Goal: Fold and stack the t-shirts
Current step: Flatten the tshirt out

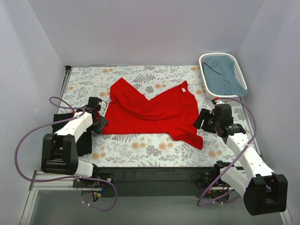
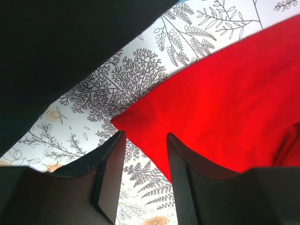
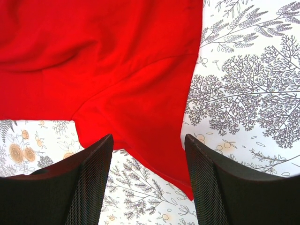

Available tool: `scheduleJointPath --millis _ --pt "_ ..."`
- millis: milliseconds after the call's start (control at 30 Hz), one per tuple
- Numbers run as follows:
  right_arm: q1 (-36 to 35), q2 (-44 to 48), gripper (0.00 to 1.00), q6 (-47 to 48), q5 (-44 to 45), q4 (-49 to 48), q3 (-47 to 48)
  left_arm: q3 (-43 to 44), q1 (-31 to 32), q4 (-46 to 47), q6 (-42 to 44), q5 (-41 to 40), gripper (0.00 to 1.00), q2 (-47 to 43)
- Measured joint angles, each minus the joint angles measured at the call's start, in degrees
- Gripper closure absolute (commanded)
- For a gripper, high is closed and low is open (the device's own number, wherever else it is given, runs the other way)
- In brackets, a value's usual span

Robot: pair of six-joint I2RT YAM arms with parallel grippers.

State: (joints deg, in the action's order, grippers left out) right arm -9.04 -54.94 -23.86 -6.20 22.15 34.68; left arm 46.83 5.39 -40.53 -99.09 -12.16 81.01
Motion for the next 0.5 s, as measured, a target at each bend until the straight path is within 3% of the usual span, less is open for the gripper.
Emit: scheduleJointPath --millis 500 --pt "0.0 -0.1 0.31 0.0 0.0 0.0 -1.3 -2.4 0.0 0.3 -2.4 -0.5 0.63 2.3"
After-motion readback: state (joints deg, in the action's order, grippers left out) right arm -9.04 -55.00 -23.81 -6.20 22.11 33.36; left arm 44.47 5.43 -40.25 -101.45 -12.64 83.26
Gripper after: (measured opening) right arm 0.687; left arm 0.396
